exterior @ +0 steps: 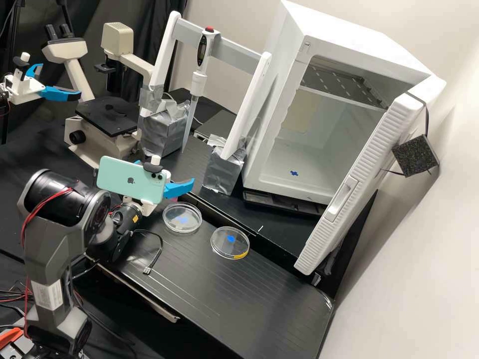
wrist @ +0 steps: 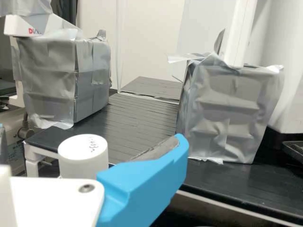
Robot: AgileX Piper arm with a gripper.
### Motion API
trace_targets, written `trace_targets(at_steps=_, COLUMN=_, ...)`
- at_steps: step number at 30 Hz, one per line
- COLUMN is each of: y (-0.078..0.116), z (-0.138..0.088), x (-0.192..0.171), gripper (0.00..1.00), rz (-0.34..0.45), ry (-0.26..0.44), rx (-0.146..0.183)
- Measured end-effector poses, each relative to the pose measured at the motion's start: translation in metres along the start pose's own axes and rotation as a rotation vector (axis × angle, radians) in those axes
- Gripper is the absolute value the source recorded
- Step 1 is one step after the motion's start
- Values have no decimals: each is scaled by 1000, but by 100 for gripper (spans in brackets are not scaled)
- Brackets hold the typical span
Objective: Open the bottle
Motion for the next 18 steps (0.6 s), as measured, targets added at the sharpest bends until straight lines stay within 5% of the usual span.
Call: trace_targets(at_steps=18, y=4, z=2, x=3, gripper=0, rz=16, ry=-7, rx=-1)
